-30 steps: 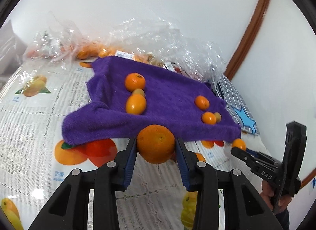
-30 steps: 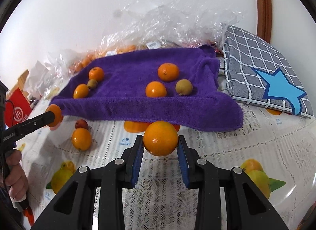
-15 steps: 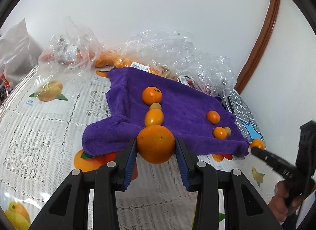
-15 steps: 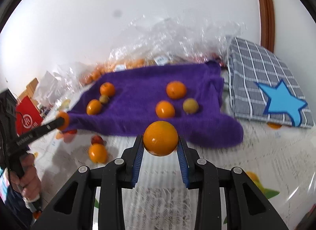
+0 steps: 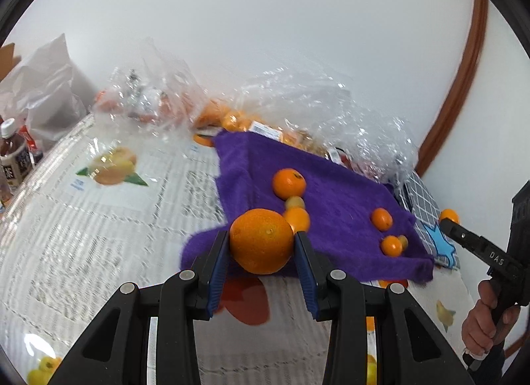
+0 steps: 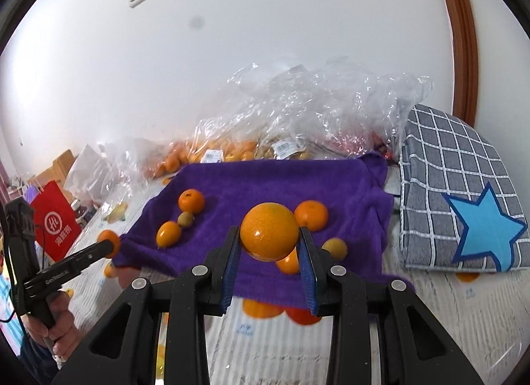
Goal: Organize fruits
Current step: 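Lift both oranges onto the purple towel and open both tools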
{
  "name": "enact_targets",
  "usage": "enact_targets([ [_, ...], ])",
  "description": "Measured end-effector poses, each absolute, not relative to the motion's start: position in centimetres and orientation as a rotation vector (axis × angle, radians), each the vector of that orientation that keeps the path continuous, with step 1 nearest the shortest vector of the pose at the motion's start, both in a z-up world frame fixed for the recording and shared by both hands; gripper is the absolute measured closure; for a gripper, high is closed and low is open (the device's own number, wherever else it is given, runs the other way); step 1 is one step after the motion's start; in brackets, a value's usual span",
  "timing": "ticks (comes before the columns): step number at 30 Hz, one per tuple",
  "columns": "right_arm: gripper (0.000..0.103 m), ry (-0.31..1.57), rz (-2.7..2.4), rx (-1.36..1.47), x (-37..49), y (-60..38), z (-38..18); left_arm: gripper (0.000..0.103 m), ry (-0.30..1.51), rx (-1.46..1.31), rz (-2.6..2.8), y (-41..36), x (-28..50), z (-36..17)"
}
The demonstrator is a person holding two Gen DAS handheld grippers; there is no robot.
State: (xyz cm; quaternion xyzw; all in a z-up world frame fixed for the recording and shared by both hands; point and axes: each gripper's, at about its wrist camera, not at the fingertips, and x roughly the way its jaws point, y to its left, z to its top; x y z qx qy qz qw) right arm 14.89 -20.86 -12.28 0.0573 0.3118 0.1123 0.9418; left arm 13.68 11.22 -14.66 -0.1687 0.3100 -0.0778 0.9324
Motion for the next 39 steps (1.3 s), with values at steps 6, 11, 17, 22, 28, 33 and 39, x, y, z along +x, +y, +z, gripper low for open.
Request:
enact_targets([
  [6, 0.069, 0.631, 0.201, 0.108, 17.6, -22.4, -11.8, 0.066, 0.6, -0.304, -0.154, 11.0, 16.0, -11.6],
  [11, 0.069, 0.665, 0.191, 0.094, 20.4, -22.6, -12.7, 0.066, 0.609, -0.313, -0.167, 9.4, 19.1, -10.9],
  [17, 0.069, 0.757, 0.207, 0.086, 22.0, -22.0, -16.4, 0.066, 0.674, -0.3, -0.16, 7.3, 22.0, -12.8],
  [22, 0.069, 0.768, 0.222, 0.056, 22.1, -21.2, -17.0, 0.066, 0.692, -0.285, -0.13, 6.6, 22.5, -14.6],
  [28, 0.069, 0.777, 0.204, 0.021, 22.3, -20.7, -17.8, 0.066, 0.698, -0.287, -0.118, 6.6, 23.2, -15.9],
  [33, 0.069, 0.794, 0.19, 0.026, 22.9, -20.8, -18.4, 0.066, 0.692, -0.269, -0.112, 6.2, 23.3, -16.2],
  [39, 0.069, 0.795, 0.183, 0.043, 22.9, -21.2, -18.3, 0.066, 0.713, -0.259, -0.12, 5.8, 23.6, -16.5],
])
